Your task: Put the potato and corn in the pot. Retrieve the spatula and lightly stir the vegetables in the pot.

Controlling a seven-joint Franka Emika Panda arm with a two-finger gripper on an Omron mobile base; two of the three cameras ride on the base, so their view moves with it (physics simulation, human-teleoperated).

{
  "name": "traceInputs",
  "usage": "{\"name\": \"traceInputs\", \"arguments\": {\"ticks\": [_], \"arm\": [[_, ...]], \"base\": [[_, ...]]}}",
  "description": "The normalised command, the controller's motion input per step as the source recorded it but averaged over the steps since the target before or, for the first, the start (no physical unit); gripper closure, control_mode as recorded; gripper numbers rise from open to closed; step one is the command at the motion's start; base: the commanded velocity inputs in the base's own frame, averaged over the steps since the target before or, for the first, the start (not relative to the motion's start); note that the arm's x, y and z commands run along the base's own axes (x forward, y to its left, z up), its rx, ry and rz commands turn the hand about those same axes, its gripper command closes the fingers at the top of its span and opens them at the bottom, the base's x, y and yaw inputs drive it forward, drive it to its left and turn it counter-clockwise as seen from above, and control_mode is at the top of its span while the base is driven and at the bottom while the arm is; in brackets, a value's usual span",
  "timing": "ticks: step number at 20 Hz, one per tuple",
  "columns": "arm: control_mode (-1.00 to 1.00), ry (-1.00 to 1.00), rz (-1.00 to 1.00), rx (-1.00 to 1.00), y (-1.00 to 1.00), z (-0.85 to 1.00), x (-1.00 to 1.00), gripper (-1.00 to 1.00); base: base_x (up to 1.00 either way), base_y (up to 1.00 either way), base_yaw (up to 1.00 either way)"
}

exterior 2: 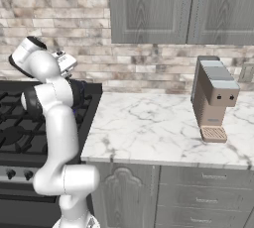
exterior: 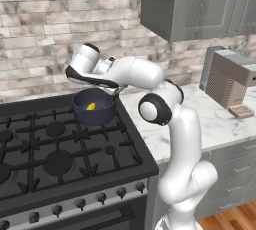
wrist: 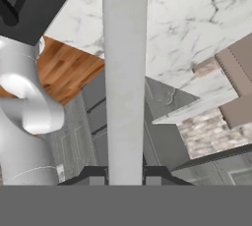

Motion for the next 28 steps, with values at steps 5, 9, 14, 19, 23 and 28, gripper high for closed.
{"name": "traceInputs", "arguments": {"ticks": [5,9,14,19,23,28], "arm": [[-1.00,0.01,0.00,-0.04,0.07,-0.03,0.22,1.00],[-1.00,0.00,0.00,-0.04,0.05,-0.06,0.23,1.00],[-1.00,0.01,0.00,-0.05,0.14,-0.13,0.32,1.00],[-1.00,0.07,0.00,-0.07,0.06,-0.39,0.04,1.00],[-1.00,0.01,0.00,-0.04,0.14,-0.05,0.13,1.00],[-1.00,0.10,0.00,-0.05,0.17,-0.06,0.38,1.00]], "base": [[0.00,0.00,0.00],[0.00,0.00,0.00],[0.00,0.00,0.00],[0.00,0.00,0.00],[0.00,0.00,0.00],[0.00,0.00,0.00]]}}
